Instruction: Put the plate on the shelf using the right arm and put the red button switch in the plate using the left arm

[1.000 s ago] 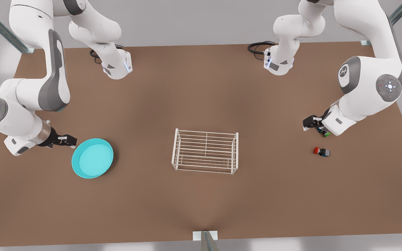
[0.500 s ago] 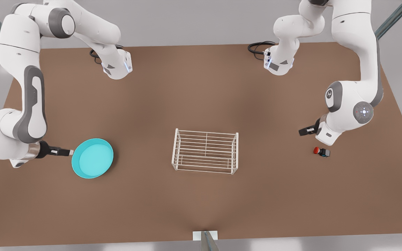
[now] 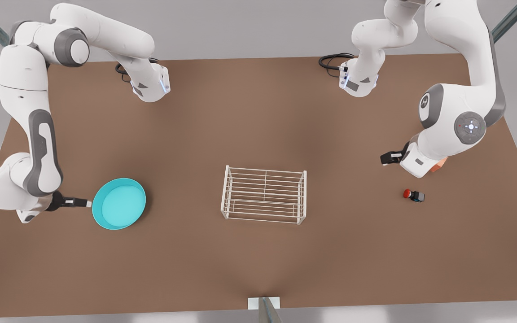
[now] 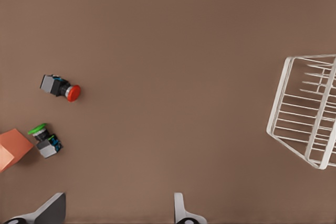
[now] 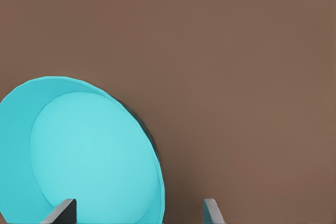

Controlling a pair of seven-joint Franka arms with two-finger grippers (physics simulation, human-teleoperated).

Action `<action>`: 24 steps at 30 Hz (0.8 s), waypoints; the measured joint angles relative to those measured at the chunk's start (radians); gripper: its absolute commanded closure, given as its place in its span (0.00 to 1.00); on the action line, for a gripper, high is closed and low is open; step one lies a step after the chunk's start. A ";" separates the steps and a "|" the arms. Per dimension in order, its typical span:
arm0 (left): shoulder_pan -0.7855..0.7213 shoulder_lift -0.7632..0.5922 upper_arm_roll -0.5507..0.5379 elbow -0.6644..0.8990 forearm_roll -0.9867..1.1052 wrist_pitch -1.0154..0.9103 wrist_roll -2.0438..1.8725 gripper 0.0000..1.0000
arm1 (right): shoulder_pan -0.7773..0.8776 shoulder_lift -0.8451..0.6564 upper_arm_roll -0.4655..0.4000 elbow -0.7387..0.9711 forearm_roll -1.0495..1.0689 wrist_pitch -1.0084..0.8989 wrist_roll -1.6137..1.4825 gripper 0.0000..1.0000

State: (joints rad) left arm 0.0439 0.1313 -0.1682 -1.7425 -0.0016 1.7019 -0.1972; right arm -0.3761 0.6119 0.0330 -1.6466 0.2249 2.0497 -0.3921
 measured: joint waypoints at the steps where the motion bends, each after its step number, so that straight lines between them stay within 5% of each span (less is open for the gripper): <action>1: 0.000 0.000 0.000 0.000 0.000 -0.003 0.004 0.00 | -0.008 0.008 0.000 0.000 0.000 0.016 -0.015 0.08; 19: 0.002 0.002 0.003 -0.010 0.002 0.019 0.043 0.00 | -0.014 0.089 0.033 -0.008 0.065 0.066 -0.198 0.27; 24: 0.002 0.002 0.003 -0.010 0.002 0.022 0.048 0.00 | -0.018 0.098 0.033 -0.005 0.078 0.047 -0.233 0.44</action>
State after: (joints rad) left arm 0.0460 0.1329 -0.1651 -1.7523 0.0007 1.7239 -0.1493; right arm -0.3940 0.7094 0.0659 -1.6517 0.3030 2.0968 -0.6249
